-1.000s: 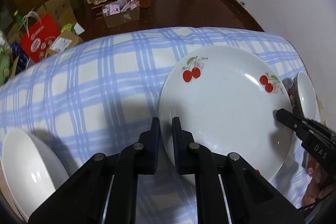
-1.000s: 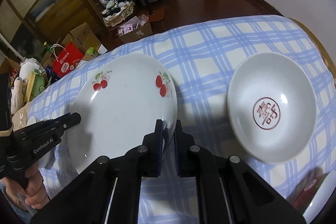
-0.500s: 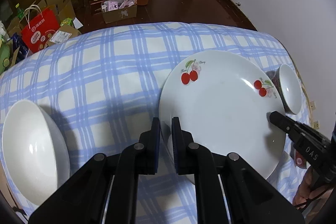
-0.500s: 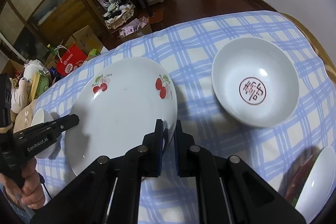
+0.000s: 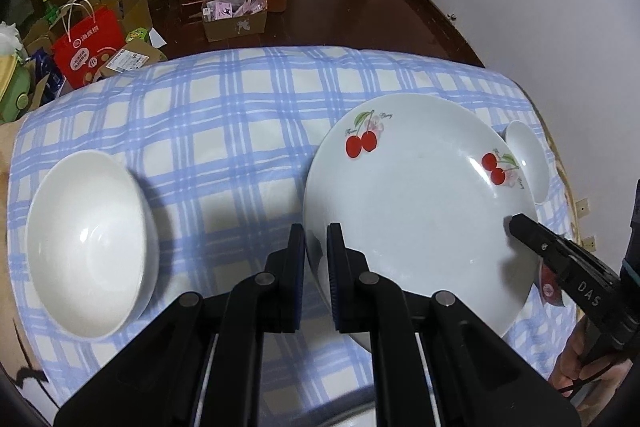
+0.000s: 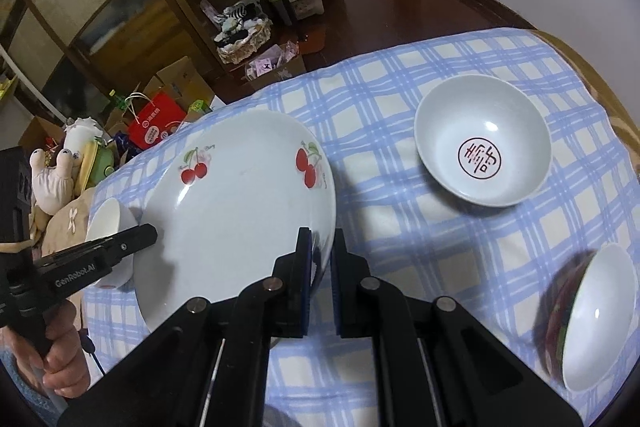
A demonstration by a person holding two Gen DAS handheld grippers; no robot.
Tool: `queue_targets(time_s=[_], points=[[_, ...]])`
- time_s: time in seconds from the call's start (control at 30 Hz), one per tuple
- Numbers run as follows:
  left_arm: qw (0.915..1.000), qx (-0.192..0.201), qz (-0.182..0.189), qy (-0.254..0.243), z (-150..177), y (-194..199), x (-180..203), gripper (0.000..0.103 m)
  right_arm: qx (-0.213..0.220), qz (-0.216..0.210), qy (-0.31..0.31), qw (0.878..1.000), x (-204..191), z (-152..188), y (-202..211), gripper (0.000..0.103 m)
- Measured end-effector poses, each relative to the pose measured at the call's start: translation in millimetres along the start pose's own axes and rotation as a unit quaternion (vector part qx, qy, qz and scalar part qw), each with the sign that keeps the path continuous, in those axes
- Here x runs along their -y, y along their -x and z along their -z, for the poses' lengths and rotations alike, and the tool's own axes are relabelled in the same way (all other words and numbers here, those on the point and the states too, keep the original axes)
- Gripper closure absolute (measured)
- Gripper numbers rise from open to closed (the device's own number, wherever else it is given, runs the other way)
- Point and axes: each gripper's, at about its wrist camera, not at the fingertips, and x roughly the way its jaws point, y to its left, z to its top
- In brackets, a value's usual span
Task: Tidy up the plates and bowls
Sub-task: 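Lift the cherry plates with both tools and carry them over the table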
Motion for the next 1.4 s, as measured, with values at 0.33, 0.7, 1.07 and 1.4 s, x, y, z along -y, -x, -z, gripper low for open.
queue_targets(time_s=[0.33, 0.7, 1.07, 1.4], points=[[0.9998, 0.016, -0.001, -0.010, 29, 53, 3, 0.092, 0.019, -0.006, 0.005, 1.000, -17, 24, 45, 0.094], [0.9988, 0.027, -0.017, -0.037, 84, 106, 14, 0.091, 0.049, -0.007, 0.011, 0.999, -36, 62, 104, 0.094], [0.9991, 0.035, -0.011, -0.020, 132, 140, 9, 0.092, 0.053, -0.014, 0.009, 0.998, -46, 108, 135, 0.094], [0.9989, 0.033, -0.020, -0.025, 161, 143, 3, 0.092, 0.056, -0.020, -0.007, 0.998, -49, 147, 144, 0.094]])
